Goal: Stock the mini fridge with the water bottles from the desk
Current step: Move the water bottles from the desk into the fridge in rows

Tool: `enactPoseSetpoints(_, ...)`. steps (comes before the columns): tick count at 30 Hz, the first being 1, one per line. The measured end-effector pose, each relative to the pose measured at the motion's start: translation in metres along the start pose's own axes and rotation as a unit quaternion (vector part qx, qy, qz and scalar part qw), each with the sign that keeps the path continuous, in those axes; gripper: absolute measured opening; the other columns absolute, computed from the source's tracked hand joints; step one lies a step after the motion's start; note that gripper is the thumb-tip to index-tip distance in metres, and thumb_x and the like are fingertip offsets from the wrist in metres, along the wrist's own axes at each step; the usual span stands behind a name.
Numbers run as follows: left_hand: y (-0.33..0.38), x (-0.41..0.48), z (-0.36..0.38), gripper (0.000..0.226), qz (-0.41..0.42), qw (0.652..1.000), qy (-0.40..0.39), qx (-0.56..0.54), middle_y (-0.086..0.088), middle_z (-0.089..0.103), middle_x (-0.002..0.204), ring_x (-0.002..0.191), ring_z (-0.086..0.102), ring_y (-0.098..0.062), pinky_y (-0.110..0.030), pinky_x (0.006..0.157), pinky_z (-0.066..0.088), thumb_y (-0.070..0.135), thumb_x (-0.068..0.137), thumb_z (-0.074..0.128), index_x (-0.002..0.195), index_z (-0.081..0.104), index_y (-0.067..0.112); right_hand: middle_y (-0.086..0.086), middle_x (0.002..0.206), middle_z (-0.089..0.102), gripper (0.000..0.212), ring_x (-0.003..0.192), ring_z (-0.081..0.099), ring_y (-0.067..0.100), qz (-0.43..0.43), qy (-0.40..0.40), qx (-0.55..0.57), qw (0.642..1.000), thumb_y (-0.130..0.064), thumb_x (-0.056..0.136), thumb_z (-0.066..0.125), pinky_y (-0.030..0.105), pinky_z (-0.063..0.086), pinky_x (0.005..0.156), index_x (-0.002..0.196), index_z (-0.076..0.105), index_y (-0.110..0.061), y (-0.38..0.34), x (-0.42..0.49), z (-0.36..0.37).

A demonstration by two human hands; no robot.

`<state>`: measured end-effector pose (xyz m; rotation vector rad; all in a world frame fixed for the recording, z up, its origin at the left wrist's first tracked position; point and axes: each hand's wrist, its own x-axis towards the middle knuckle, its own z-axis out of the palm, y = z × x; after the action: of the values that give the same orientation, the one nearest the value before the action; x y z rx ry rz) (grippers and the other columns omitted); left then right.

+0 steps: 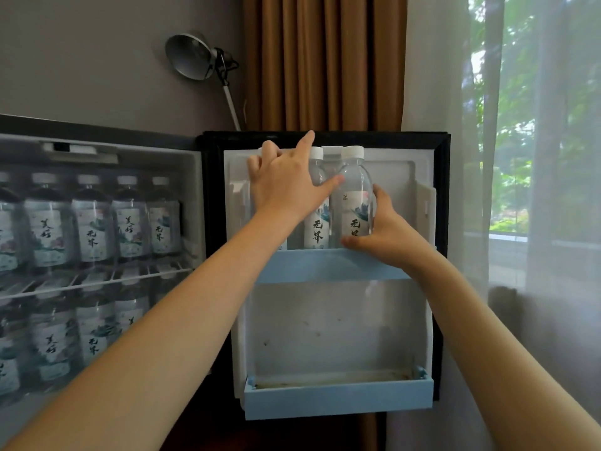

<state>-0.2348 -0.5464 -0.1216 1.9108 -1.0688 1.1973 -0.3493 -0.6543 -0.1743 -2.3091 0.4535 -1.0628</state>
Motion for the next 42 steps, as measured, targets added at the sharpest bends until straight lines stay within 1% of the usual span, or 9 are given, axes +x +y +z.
enactPoseSetpoints(6, -0.001, 0.000, 0.000, 0.069, 0.010, 0.998, -0.052, 0.026, 0.006, 0.053, 0.086, 0.122, 0.033, -0.023, -0.047, 0.104, 0.015, 0.061, 0.082, 0.049, 0.142, 0.023, 0.039, 0.009, 0.136, 0.049, 0.104, 0.108, 0.055, 0.022, -0.001, 0.007, -0.026, 1.000, -0.018, 0.080, 0.071, 0.032, 0.043, 0.092, 0.148, -0.007, -0.019, -0.003, -0.004, 0.002)
enactPoseSetpoints(11, 0.000, -0.003, -0.005, 0.066, 0.006, 0.998, -0.067, -0.001, 0.007, 0.048, 0.082, 0.124, 0.032, -0.023, -0.050, 0.108, 0.006, 0.055, 0.084, 0.049, 0.142, 0.023, 0.039, 0.011, 0.136, 0.049, 0.101, 0.096, 0.055, 0.020, -0.004, 0.022, -0.065, 0.998, -0.018, 0.083, 0.067, 0.029, 0.041, 0.082, 0.148, -0.010, -0.017, -0.005, -0.006, 0.005)
enactPoseSetpoints(15, -0.002, -0.014, -0.003, 0.068, 0.018, 0.999, -0.038, 0.009, 0.004, 0.062, 0.096, 0.125, 0.033, -0.023, -0.051, 0.108, 0.007, 0.055, 0.085, 0.047, 0.144, 0.019, 0.035, 0.014, 0.143, 0.037, 0.101, 0.120, 0.049, 0.031, -0.007, 0.055, -0.043, 0.998, -0.024, 0.082, 0.068, 0.039, 0.043, 0.099, 0.148, -0.008, -0.021, -0.005, -0.007, 0.015)
enactPoseSetpoints(17, -0.008, -0.022, -0.003, 0.066, 0.032, 0.999, -0.023, 0.016, 0.003, 0.062, 0.111, 0.127, 0.032, -0.023, -0.049, 0.108, 0.007, 0.052, 0.086, 0.047, 0.144, 0.022, 0.032, 0.016, 0.144, 0.030, 0.098, 0.129, 0.035, 0.033, -0.016, 0.094, -0.050, 0.994, -0.028, 0.081, 0.069, 0.045, 0.031, 0.108, 0.149, -0.002, -0.018, -0.006, -0.010, 0.024)
enactPoseSetpoints(19, -0.019, -0.032, -0.003, 0.059, 0.059, 0.998, 0.015, 0.005, 0.002, 0.059, 0.118, 0.125, 0.034, -0.023, -0.046, 0.106, 0.009, 0.045, 0.088, 0.048, 0.142, 0.031, 0.028, 0.017, 0.139, 0.030, 0.088, 0.128, 0.028, 0.032, -0.042, 0.179, -0.075, 0.980, -0.027, 0.082, 0.067, 0.040, 0.022, 0.108, 0.147, 0.010, -0.013, -0.010, -0.015, 0.036)
enactPoseSetpoints(22, -0.047, -0.050, -0.001, 0.043, 0.120, 0.985, 0.120, -0.015, -0.001, 0.063, 0.107, 0.112, 0.040, -0.019, -0.039, 0.097, 0.022, 0.033, 0.086, 0.050, 0.126, 0.053, 0.019, 0.020, 0.128, 0.042, 0.059, 0.121, 0.034, 0.033, -0.143, 0.339, -0.065, 0.928, -0.020, 0.082, 0.063, 0.025, 0.026, 0.102, 0.134, 0.039, -0.006, -0.019, -0.025, 0.061)
enactPoseSetpoints(24, -0.072, -0.064, -0.004, 0.034, 0.139, 0.976, 0.167, -0.019, -0.001, 0.065, 0.099, 0.105, 0.042, -0.018, -0.037, 0.091, 0.026, 0.026, 0.086, 0.050, 0.115, 0.060, 0.015, 0.021, 0.120, 0.049, 0.039, 0.116, 0.039, 0.032, -0.224, 0.382, -0.053, 0.895, -0.017, 0.082, 0.057, 0.017, 0.024, 0.101, 0.119, 0.051, -0.004, -0.022, -0.026, 0.083)
enactPoseSetpoints(29, -0.146, -0.115, -0.021, 0.028, 0.105, 0.983, 0.152, 0.004, -0.005, 0.067, 0.091, 0.098, 0.046, -0.018, -0.033, 0.085, 0.033, 0.019, 0.086, 0.047, 0.105, 0.065, 0.008, 0.016, 0.107, 0.056, 0.015, 0.114, 0.043, 0.031, -0.355, 0.314, -0.022, 0.880, -0.009, 0.084, 0.052, 0.032, 0.034, 0.100, 0.096, 0.059, -0.006, -0.043, -0.032, 0.155)
enactPoseSetpoints(42, -0.334, -0.261, -0.126, 0.028, -0.067, 0.984, 0.050, 0.157, -0.006, 0.066, 0.089, 0.093, 0.048, -0.018, -0.027, 0.082, 0.040, 0.015, 0.086, 0.043, 0.100, 0.065, 0.004, 0.006, 0.080, 0.058, 0.018, 0.080, 0.051, 0.023, -0.399, -0.020, 0.053, 0.915, -0.014, 0.080, 0.046, 0.032, 0.044, 0.068, 0.083, 0.062, -0.007, -0.129, -0.089, 0.378)
